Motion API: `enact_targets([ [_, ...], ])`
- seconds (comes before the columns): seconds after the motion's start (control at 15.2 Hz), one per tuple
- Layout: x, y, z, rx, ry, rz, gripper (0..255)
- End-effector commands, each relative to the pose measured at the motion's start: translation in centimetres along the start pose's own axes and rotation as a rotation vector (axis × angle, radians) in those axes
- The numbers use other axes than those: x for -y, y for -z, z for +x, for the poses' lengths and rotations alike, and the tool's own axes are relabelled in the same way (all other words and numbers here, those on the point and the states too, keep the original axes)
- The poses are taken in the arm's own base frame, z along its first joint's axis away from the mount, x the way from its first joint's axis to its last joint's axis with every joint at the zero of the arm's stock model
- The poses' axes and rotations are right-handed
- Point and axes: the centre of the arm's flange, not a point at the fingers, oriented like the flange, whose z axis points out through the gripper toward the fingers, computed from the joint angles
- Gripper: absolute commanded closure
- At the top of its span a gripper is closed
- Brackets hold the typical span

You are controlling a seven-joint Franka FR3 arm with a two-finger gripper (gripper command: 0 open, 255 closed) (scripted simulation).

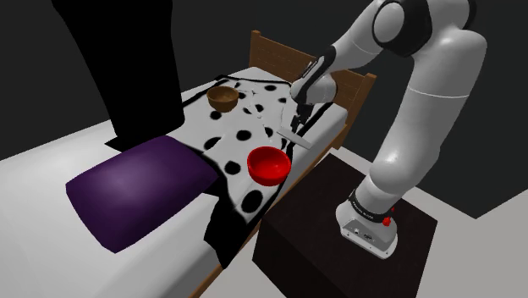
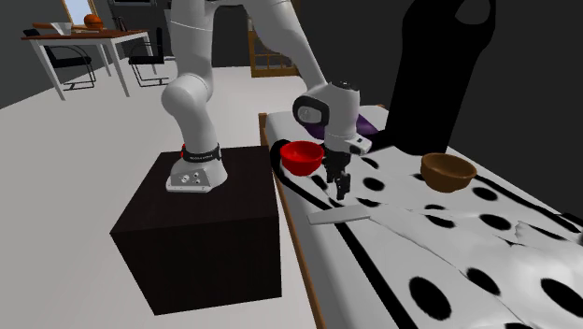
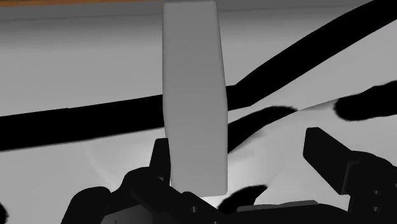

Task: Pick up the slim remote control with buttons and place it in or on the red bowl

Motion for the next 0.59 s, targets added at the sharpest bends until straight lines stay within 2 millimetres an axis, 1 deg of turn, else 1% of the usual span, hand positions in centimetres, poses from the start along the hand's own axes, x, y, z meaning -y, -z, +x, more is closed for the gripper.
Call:
enact_targets([
  [0.0,-1.1,-2.5,0.4,0.004,0.003,0.005,0],
  [0.13,-2.3,-4.9,0.8,0.009,0.005,0.010,0],
  [0.2,-2.4,-5.1,0.9,0.009,0.005,0.010,0],
  [0.53,-2.4,-7.8,0.9,0.009,0.005,0.010,0],
])
